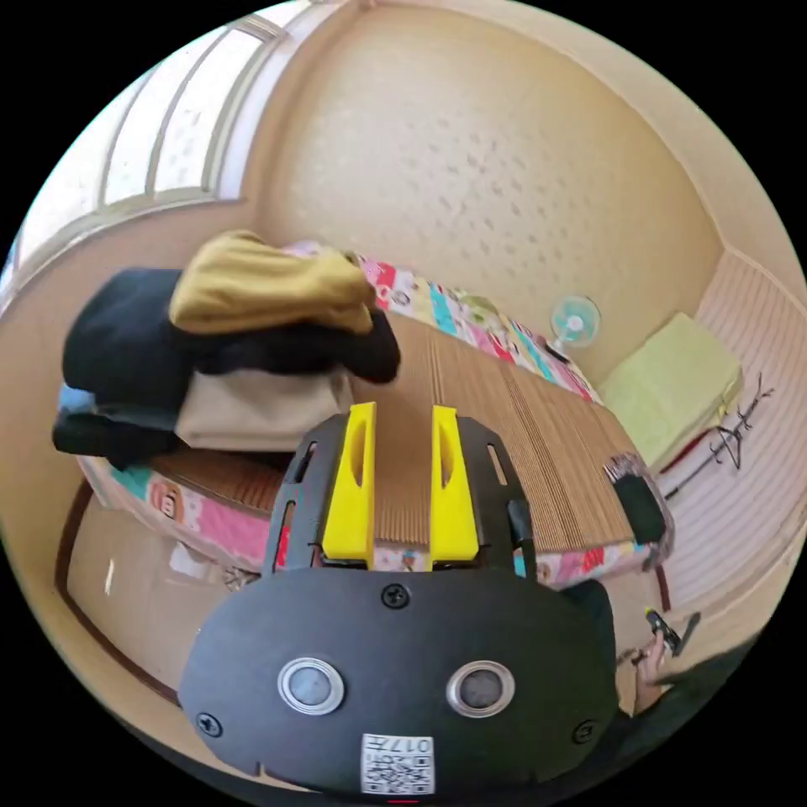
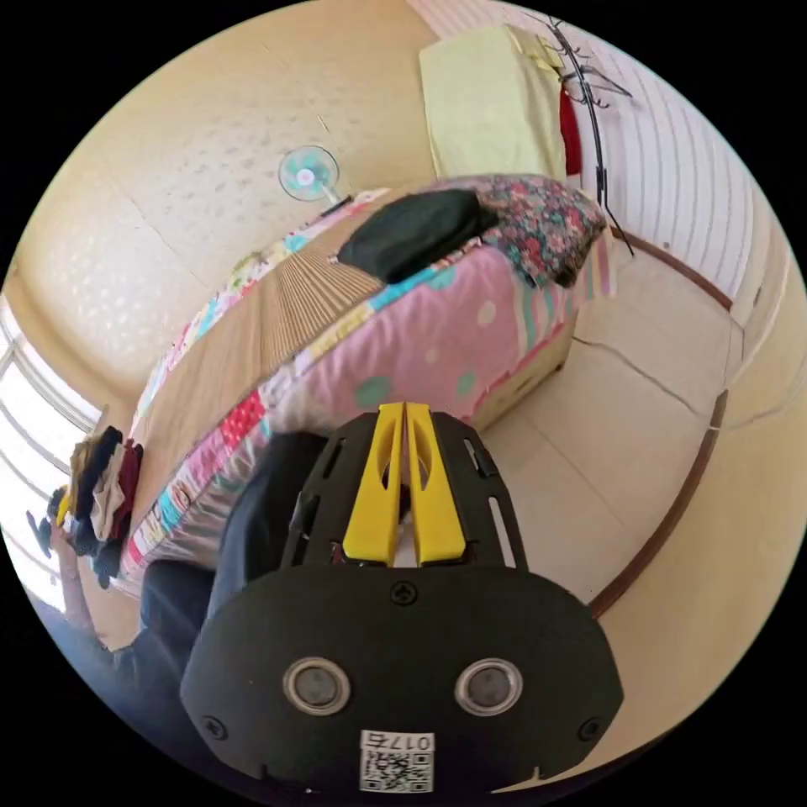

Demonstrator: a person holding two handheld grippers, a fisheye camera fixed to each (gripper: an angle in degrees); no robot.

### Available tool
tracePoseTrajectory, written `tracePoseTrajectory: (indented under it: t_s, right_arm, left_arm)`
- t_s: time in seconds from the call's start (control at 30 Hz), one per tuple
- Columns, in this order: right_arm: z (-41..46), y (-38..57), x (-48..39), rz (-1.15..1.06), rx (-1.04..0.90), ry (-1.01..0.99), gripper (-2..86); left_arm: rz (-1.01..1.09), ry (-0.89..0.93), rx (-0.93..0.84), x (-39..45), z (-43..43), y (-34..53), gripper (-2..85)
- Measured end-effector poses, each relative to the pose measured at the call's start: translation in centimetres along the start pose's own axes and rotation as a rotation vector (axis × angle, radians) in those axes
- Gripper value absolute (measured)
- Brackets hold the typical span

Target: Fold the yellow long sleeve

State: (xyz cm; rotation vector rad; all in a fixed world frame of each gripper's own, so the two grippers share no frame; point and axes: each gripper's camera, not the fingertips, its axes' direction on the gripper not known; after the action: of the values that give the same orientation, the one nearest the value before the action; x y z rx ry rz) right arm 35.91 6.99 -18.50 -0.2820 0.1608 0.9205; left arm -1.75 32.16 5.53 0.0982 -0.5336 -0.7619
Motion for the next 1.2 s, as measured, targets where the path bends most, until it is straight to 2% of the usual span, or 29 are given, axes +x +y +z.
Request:
tracePoseTrajectory:
  t_s: [0.1, 0.17, 0.27, 0.3, 0.33, 0.37, 0.43, 0.47, 0.5, 0.53, 0.57, 0.67, 0.7, 0.77, 0.83, 0.93, 1.0, 1.07, 1.13, 1.2]
  right_arm:
    - [-1.3, -0.8, -0.9, 0.065, 0.115, -0.195, 0.1]
    - [-1.2, -0.3, -1.5, 0.117, 0.138, -0.215, 0.1]
    - [-0.1, 1.5, -2.3, 0.165, 0.113, -0.228, 0.2]
    - [0.4, 2.4, -2.3, 0.190, 0.085, -0.241, 0.2]
    - [0.5, 2.8, -2.3, 0.205, 0.072, -0.245, 0.2]
    - [0.7, 3.5, -2.1, 0.224, 0.050, -0.255, 0.2]
    - [0.8, 3.9, -1.9, 0.204, 0.018, -0.320, 0.3]
    - [1.1, 3.8, -1.9, 0.158, -0.025, -0.424, 0.4]
    - [1.5, 3.4, -2.1, 0.114, -0.067, -0.539, 0.5]
    - [1.6, 3.2, -2.3, 0.087, -0.076, -0.588, 0.5]
    - [1.6, 2.7, -3.1, 0.012, -0.088, -0.673, 0.7]
    - [2.9, 1.5, -7.8, -0.209, -0.189, -0.769, 1.7]
    - [4.4, 1.6, -10.1, -0.288, -0.246, -0.777, 2.5]
    - [7.8, 2.4, -13.7, -0.373, -0.340, -0.788, 3.7]
    - [12.1, 4.1, -17.2, -0.419, -0.443, -0.822, 5.4]
    - [19.7, 8.9, -23.1, -0.452, -0.652, -0.879, 9.6]
    - [24.3, 13.9, -27.5, -0.494, -0.786, -0.805, 11.7]
    - [26.4, 17.6, -29.8, -0.512, -0.843, -0.783, 11.0]
    - [26.7, 20.0, -30.7, -0.459, -0.839, -0.818, 8.1]
    - [24.5, 21.1, -30.1, -0.363, -0.783, -0.947, 4.9]
  left_arm:
    - [-0.051, -0.017, 0.143, -1.6, -1.2, -6.3, 13.4]
    - [-0.051, -0.036, 0.126, -1.6, 1.0, -9.4, 13.4]
    - [-0.099, -0.056, -0.168, -2.3, 10.3, -12.9, 12.4]
    - [-0.121, -0.108, -0.242, -2.6, 13.3, -12.5, 9.7]
    - [-0.143, -0.098, -0.220, -2.6, 13.9, -11.7, 7.4]
    - [-0.179, -0.049, -0.217, -2.8, 13.8, -11.4, 6.5]
    - [-0.243, 0.304, -0.176, -2.8, 11.1, -10.2, 5.1]
    - [-0.212, 0.371, -0.136, -2.3, 9.7, -9.7, 5.1]
    - [-0.092, 0.440, -0.070, -0.8, 6.2, -8.5, 5.1]
    - [0.052, 0.459, -0.008, 0.8, 2.2, -6.6, 5.1]
    - [0.112, 0.466, 0.025, 1.4, 0.2, -5.3, 5.1]
    - [0.292, 0.540, 0.074, 2.1, -6.7, 1.6, 5.2]
    - [0.313, 0.555, 0.005, 1.8, -7.2, 4.1, 5.6]
    - [0.229, 0.480, -0.144, 0.5, -5.9, 7.9, 6.9]
    - [0.026, 0.354, -0.402, -2.3, -1.9, 13.3, 9.3]
    - [-0.095, 0.362, -0.645, -4.7, 0.9, 17.8, 10.1]
    - [-0.149, 0.452, -0.613, -5.3, 0.1, 18.5, 10.1]
    - [-0.159, 0.487, -0.575, -5.1, -0.9, 18.2, 10.1]
    - [-0.074, 0.473, -0.571, -3.1, -1.7, 16.9, 10.2]
    - [0.005, 0.493, -0.586, -0.9, -1.9, 16.1, 10.9]
